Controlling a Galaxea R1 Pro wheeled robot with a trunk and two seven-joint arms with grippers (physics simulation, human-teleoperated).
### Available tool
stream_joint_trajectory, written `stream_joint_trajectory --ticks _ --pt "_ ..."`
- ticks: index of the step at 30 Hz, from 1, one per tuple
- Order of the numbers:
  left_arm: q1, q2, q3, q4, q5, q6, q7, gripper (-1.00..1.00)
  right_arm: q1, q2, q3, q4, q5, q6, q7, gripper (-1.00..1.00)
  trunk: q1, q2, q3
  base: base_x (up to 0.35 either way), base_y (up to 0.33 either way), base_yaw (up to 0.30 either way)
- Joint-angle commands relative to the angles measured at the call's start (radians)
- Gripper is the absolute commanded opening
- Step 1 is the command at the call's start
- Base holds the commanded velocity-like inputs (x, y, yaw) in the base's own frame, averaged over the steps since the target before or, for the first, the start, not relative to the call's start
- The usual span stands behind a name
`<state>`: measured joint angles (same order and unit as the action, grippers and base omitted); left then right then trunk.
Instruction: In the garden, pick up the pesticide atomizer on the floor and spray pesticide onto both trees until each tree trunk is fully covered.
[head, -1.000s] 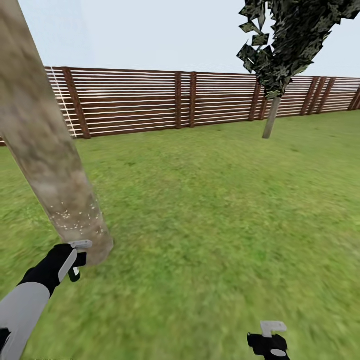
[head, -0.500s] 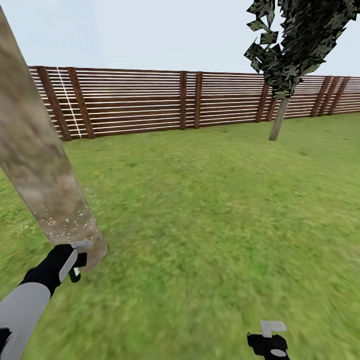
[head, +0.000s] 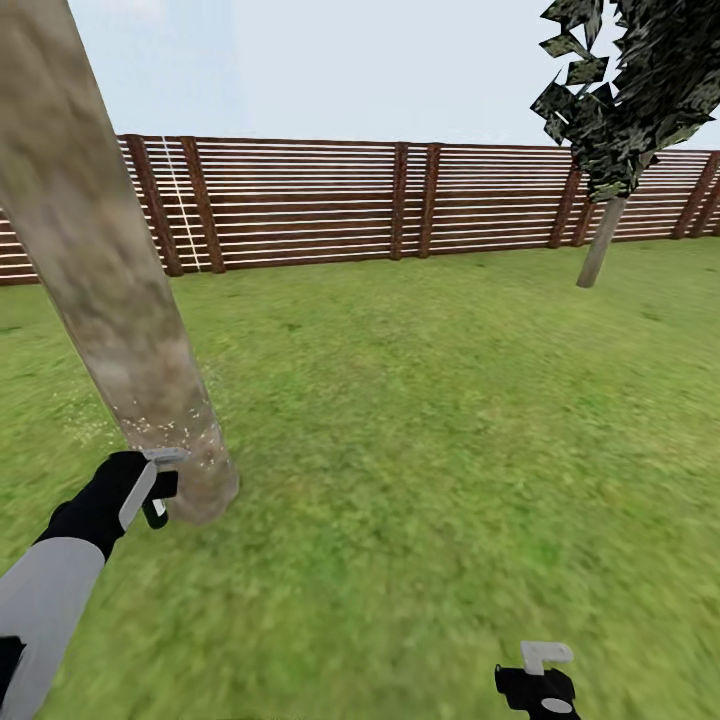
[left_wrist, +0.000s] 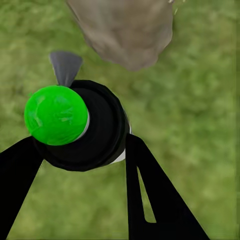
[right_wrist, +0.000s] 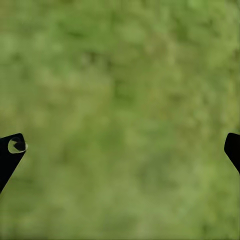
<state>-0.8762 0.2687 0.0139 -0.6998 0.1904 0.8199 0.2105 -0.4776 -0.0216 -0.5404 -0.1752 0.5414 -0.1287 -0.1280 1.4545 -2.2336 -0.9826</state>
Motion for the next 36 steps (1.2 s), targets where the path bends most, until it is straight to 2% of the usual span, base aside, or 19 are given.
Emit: stream_joint_trajectory --ticks 1,4,6,10,12,14,16,19,20,21,22,23,25,31,32,33,34,36 --pt "-0.001 0.005 0.001 -0.001 0.009 0.004 0.007 -1.00 -0.001 0.000 -0.008 0.002 0.009 -0.005 -0.002 1.00 0.000 0.000 -0.001 0.000 0.000 0.004" --pt "-0.007 0.022 0.046 -0.002 0.006 0.005 0.005 -1.00 -0.001 0.000 -0.007 0.002 0.009 -0.005 -0.002 1.00 0.000 0.000 -0.001 0.000 0.000 0.000" --pt "-0.007 0.025 0.063 -0.003 0.003 0.007 0.004 -1.00 -0.001 0.000 -0.007 0.002 0.009 -0.005 -0.002 1.00 0.000 0.000 -0.001 0.000 0.000 0.000" --pt "-0.014 0.004 0.063 -0.015 0.010 0.009 0.004 -1.00 -0.001 0.000 -0.007 0.002 0.009 -0.005 -0.002 1.00 0.000 0.000 -0.001 0.000 0.000 0.000" --pt "-0.030 -0.031 0.062 -0.031 0.012 0.053 0.004 -1.00 -0.001 -0.001 -0.008 0.002 0.009 -0.005 -0.002 1.00 0.000 0.000 -0.001 0.000 0.000 0.000" --pt "-0.034 -0.053 0.060 -0.050 0.010 0.066 0.005 -1.00 -0.001 -0.002 -0.009 0.002 0.009 -0.005 -0.002 1.00 0.000 0.000 -0.001 0.000 0.000 0.000" --pt "-0.064 -0.056 0.061 -0.063 0.002 0.090 0.006 -1.00 -0.001 -0.003 -0.009 0.002 0.009 -0.005 -0.002 1.00 0.000 0.000 -0.001 0.000 0.000 0.000" --pt "-0.068 -0.035 0.063 -0.061 -0.008 0.109 0.007 -1.00 -0.001 -0.004 -0.009 0.002 0.009 -0.005 -0.002 1.00 0.000 0.000 -0.001 0.000 0.000 0.000" --pt "-0.066 -0.016 0.065 -0.060 -0.018 0.111 0.011 -1.00 -0.001 -0.004 -0.009 0.002 0.009 -0.005 -0.002 1.00 0.000 0.000 -0.001 0.000 0.000 0.000" --pt "-0.064 0.026 0.066 -0.060 -0.029 0.113 0.014 -1.00 -0.001 -0.004 -0.009 0.002 0.009 -0.005 -0.002 1.00 0.000 0.000 -0.001 0.000 0.000 0.000" --pt "-0.062 0.052 0.067 -0.061 -0.032 0.114 0.014 -1.00 -0.001 -0.004 -0.008 0.002 0.009 -0.005 -0.002 1.00 0.000 0.000 -0.001 0.000 0.000 0.000" --pt "-0.061 0.062 0.066 -0.062 -0.034 0.114 0.014 -1.00 -0.001 -0.003 -0.008 0.002 0.009 -0.005 -0.002 1.00 0.000 0.000 -0.001 0.000 0.000 0.000" --pt "-0.053 0.069 0.061 -0.062 -0.034 0.122 0.014 -1.00 -0.001 -0.003 -0.009 0.002 0.009 -0.005 -0.002 1.00 0.000 0.000 -0.001 0.000 0.000 0.000" --pt "0.125 0.069 0.049 -0.066 -0.030 0.108 -0.001 -1.00 -0.001 -0.001 -0.008 -0.003 0.008 -0.002 -0.003 1.00 0.000 0.000 -0.001 0.000 0.000 0.000" --pt "0.150 0.067 0.025 -0.066 -0.030 0.086 -0.020 -1.00 -0.001 -0.001 -0.007 -0.006 0.010 -0.002 -0.001 1.00 0.000 0.000 -0.001 0.000 0.000 0.000" --pt "0.178 0.067 -0.028 -0.065 -0.029 0.034 -0.059 -1.00 -0.001 -0.001 0.011 -0.017 0.019 -0.002 0.002 1.00 0.000 0.000 -0.001 0.000 0.000 0.000" --pt "0.201 0.067 -0.097 -0.060 -0.030 -0.037 -0.119 -1.00 -0.001 -0.001 0.064 -0.039 0.047 -0.003 0.003 1.00 0.000 0.000 -0.001 0.000 0.000 0.000" --pt "0.228 0.068 -0.210 -0.053 -0.032 -0.144 -0.248 -1.00 -0.001 0.004 0.216 -0.083 0.107 -0.004 0.046 1.00 0.000 0.000 -0.001 0.000 0.000 0.000"
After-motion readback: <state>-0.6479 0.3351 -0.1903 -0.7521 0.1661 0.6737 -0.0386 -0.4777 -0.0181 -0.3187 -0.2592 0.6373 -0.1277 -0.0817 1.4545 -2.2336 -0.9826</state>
